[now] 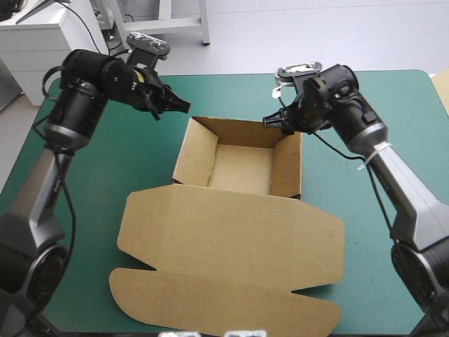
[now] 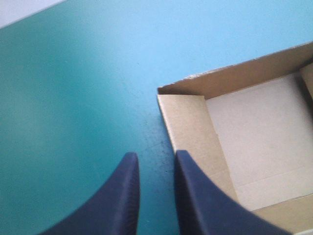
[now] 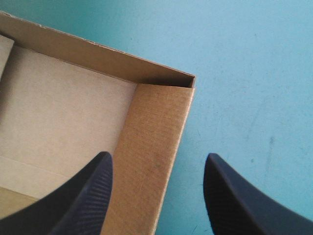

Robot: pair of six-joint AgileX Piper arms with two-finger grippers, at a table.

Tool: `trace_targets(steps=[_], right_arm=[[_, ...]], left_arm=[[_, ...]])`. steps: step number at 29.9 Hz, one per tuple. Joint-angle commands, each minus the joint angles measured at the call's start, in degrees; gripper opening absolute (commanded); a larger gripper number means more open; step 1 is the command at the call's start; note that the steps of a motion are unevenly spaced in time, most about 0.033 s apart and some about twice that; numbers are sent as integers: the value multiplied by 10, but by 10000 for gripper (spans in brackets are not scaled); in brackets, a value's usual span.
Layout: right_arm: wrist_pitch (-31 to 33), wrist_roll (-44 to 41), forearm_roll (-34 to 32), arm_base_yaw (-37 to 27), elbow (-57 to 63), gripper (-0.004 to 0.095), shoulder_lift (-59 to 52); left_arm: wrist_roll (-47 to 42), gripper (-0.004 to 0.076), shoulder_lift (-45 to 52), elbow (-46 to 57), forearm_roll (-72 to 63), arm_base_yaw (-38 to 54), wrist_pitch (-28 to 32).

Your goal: Fold the box

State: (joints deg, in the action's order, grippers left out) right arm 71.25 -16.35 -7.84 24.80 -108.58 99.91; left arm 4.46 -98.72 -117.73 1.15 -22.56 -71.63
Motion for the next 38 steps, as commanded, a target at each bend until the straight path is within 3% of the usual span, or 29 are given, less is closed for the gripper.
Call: trace_targets(steps=[1,3,10,17,24,33,35,38], right_arm=[[2,2,54,-37,-14,511,-38],[2,10,86,-53,-13,511,-38],[1,10,87,-59,42,511,-37],[1,24,109,-59,149,507,-21],[-26,33,166,-59,156,507,14],[-56,35,161,-59,156,506,52],[-55,41,161,-59,156,455,59],[-58,39,159,-59,156,230,65]], left_arm=[[1,-5,79,10,28,-4,-23],[1,-8,112,45,49,-4,-23],[1,-8,243,239,68,-4,-4],[1,-8,386,485,-1,-4,104],[1,-8,514,700,-25,-4,184],[-5,-8,667,855,-24,-4,187],[-14,-8,698,863,-24,-4,180],[-29,-8,748,870,-24,-4,177]])
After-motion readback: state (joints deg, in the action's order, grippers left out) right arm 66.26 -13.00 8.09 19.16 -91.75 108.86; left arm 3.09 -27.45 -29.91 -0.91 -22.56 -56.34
